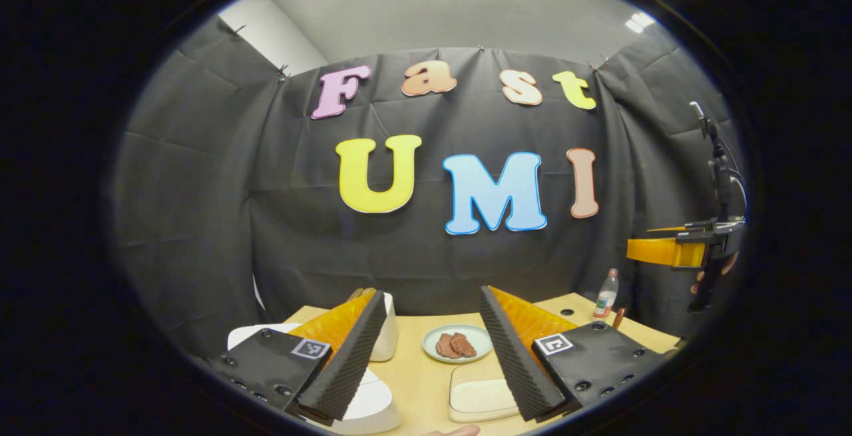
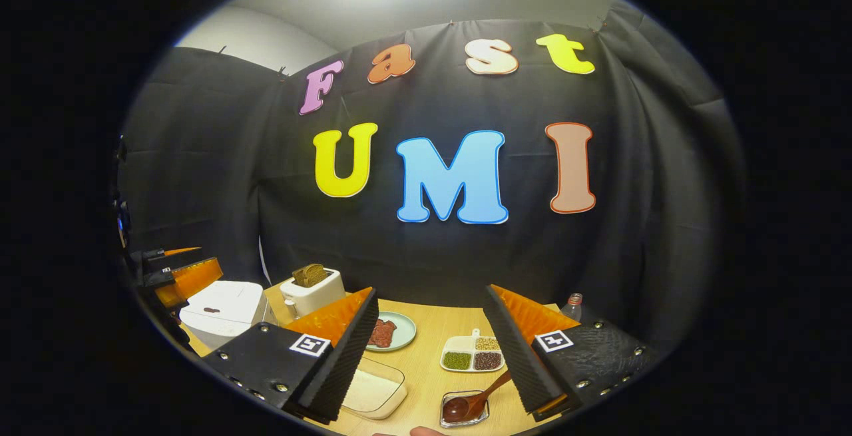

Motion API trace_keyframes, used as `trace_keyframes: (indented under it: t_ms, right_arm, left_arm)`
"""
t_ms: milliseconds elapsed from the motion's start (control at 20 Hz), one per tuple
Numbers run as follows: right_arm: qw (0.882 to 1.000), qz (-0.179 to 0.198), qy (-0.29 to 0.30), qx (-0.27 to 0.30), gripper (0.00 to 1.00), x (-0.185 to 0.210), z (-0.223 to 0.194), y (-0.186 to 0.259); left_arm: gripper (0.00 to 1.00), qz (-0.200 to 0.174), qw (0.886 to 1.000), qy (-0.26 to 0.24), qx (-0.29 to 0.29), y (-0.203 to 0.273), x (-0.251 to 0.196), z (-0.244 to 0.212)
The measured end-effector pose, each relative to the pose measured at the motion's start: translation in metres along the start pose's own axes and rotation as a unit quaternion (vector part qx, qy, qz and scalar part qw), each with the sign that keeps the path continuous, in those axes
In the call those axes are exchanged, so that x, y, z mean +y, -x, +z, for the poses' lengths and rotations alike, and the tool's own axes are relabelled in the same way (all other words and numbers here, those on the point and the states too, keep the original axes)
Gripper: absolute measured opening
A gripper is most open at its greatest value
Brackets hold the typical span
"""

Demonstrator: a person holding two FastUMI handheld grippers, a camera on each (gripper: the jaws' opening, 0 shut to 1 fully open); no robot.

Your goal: Close the left gripper, press the button to open the rice cooker; take a wooden spoon from the chopstick holder with the right hand, scoop a spoonful of rice and pour it into the rice cooker, then put the wooden spoon back into the chopstick holder.

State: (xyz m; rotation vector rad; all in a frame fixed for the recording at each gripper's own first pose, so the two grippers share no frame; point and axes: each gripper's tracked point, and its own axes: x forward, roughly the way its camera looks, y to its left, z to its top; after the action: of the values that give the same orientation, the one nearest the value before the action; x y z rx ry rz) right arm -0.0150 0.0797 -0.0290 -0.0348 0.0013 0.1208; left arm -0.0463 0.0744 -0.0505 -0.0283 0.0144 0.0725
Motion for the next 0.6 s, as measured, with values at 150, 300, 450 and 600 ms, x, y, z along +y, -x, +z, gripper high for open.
trace_keyframes:
  t_ms: [150, 300, 450, 600]
  right_arm:
    - [1.000, 0.003, 0.002, -0.001, 0.96, 0.004, 0.000, 0.002]
    - [1.000, 0.004, 0.003, -0.002, 0.96, 0.007, -0.001, 0.002]
    - [1.000, 0.001, -0.005, -0.003, 0.96, 0.009, 0.001, 0.001]
    - [1.000, 0.003, -0.013, -0.008, 0.96, 0.018, 0.006, 0.002]
  left_arm:
    - [1.00, 0.005, 1.000, 0.002, -0.001, 0.004, 0.007, -0.002]
    - [1.00, 0.008, 1.000, 0.003, 0.000, 0.005, 0.012, -0.003]
    - [1.00, 0.009, 1.000, -0.001, -0.005, 0.009, 0.020, -0.001]
    - [1.00, 0.016, 1.000, 0.000, -0.008, 0.011, 0.034, 0.001]
